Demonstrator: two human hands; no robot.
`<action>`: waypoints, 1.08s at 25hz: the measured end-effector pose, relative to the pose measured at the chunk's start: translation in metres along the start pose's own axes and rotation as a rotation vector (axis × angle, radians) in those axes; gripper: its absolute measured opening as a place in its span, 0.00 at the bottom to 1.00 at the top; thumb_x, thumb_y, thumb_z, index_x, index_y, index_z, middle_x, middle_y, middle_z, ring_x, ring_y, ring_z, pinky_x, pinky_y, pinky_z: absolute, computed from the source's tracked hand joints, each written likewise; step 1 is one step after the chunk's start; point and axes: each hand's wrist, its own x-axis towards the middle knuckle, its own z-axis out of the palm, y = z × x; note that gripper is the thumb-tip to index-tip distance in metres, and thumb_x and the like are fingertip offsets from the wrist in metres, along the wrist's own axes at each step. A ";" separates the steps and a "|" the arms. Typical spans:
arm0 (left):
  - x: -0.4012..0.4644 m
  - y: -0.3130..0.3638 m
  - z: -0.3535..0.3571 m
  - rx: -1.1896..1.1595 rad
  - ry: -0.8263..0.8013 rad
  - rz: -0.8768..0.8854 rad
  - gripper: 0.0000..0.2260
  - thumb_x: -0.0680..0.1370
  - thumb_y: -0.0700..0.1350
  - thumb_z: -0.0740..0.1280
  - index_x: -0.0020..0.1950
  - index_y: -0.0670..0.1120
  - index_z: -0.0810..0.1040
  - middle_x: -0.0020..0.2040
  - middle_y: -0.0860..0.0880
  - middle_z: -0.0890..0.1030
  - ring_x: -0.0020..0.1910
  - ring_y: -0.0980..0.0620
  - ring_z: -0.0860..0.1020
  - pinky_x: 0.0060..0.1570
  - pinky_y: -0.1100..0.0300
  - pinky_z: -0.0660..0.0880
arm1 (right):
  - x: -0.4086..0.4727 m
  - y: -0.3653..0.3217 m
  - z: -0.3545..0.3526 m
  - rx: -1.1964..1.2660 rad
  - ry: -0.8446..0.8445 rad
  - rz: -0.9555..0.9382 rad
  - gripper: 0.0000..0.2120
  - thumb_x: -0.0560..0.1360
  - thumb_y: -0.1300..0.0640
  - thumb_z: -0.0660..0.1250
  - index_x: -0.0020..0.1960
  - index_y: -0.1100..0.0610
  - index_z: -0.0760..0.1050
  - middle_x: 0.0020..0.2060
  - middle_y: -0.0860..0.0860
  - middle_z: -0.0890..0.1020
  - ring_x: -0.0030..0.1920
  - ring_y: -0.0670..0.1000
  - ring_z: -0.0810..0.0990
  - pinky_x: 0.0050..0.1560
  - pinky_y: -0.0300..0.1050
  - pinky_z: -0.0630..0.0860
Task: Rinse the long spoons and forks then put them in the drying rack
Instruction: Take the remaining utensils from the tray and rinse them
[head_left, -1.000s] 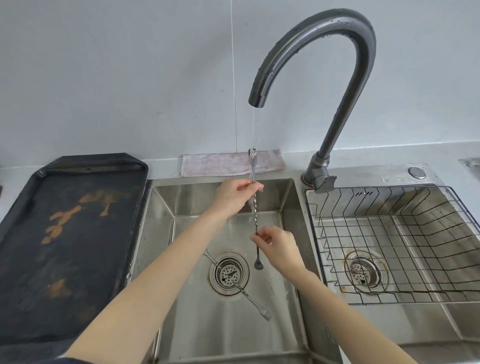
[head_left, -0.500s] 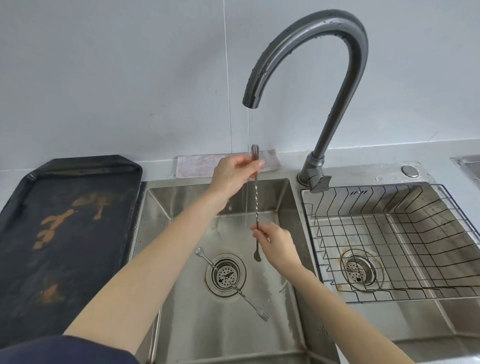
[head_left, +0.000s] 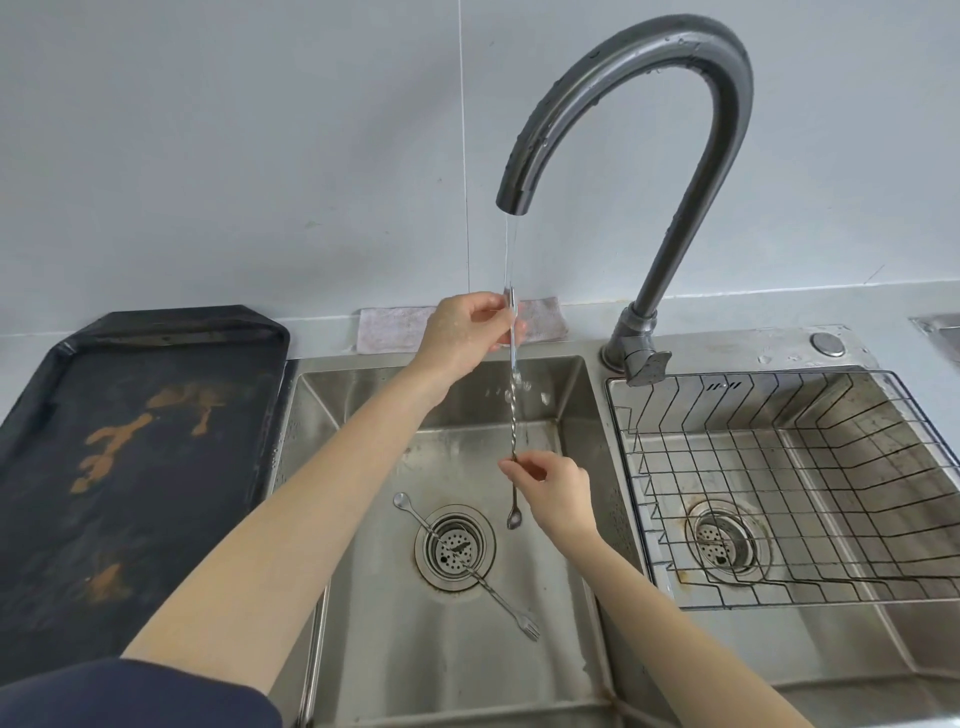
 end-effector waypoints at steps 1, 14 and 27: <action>0.000 -0.001 0.000 -0.012 0.012 -0.004 0.06 0.78 0.41 0.62 0.45 0.47 0.78 0.37 0.52 0.81 0.40 0.56 0.81 0.44 0.67 0.74 | 0.000 0.000 0.000 0.003 0.005 0.009 0.10 0.74 0.56 0.68 0.45 0.63 0.82 0.31 0.50 0.78 0.31 0.45 0.73 0.32 0.21 0.68; -0.002 0.008 0.005 -0.054 0.092 0.080 0.10 0.77 0.45 0.64 0.36 0.49 0.78 0.32 0.52 0.79 0.31 0.61 0.78 0.40 0.70 0.76 | 0.001 -0.009 0.000 -0.008 0.028 -0.008 0.10 0.76 0.59 0.65 0.55 0.60 0.80 0.46 0.58 0.86 0.36 0.51 0.77 0.33 0.19 0.69; -0.003 -0.001 0.011 -0.066 0.069 0.053 0.10 0.80 0.41 0.60 0.56 0.40 0.77 0.41 0.49 0.82 0.31 0.65 0.80 0.46 0.65 0.77 | 0.007 -0.020 0.001 -0.051 0.073 -0.010 0.08 0.76 0.56 0.66 0.50 0.58 0.81 0.38 0.49 0.81 0.36 0.48 0.77 0.33 0.35 0.69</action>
